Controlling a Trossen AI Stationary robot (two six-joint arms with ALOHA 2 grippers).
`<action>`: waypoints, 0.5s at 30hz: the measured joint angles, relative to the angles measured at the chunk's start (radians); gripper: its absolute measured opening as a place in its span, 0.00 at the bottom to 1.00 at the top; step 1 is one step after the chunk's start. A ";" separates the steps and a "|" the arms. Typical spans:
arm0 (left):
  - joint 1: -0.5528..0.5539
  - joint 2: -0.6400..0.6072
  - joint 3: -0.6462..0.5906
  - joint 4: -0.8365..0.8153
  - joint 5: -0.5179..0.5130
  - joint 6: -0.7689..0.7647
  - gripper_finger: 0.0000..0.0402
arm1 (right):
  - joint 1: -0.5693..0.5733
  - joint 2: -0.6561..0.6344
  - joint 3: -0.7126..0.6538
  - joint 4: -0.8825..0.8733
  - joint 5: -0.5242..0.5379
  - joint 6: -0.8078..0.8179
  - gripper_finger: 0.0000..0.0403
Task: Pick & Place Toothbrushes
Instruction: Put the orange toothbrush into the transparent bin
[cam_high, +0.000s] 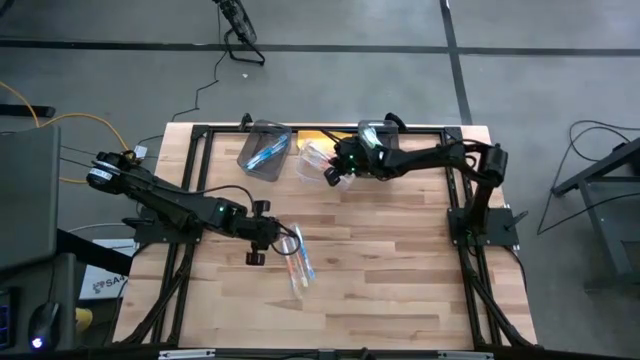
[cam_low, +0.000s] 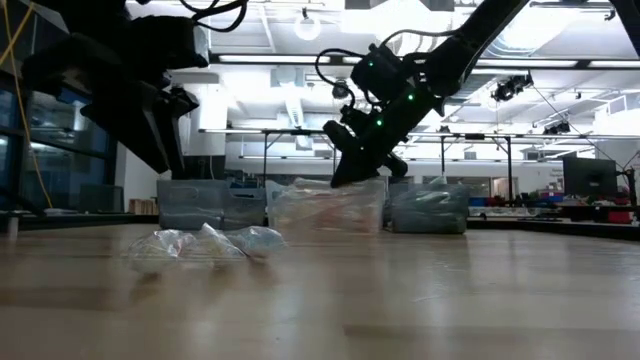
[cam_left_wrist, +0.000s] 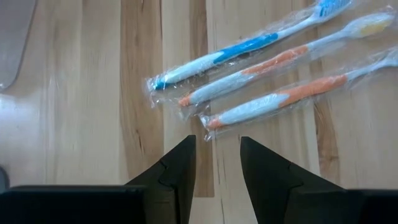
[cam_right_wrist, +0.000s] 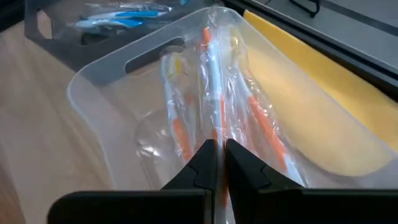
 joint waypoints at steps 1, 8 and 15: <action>0.000 0.000 0.000 0.002 0.000 0.000 0.30 | -0.002 0.006 0.000 0.005 -0.001 0.000 0.03; 0.000 0.000 0.000 0.005 0.000 0.002 0.30 | -0.003 0.028 0.000 0.029 -0.006 0.005 0.03; 0.000 0.000 0.000 0.012 0.002 0.010 0.30 | 0.002 0.020 -0.001 0.009 -0.022 0.001 0.18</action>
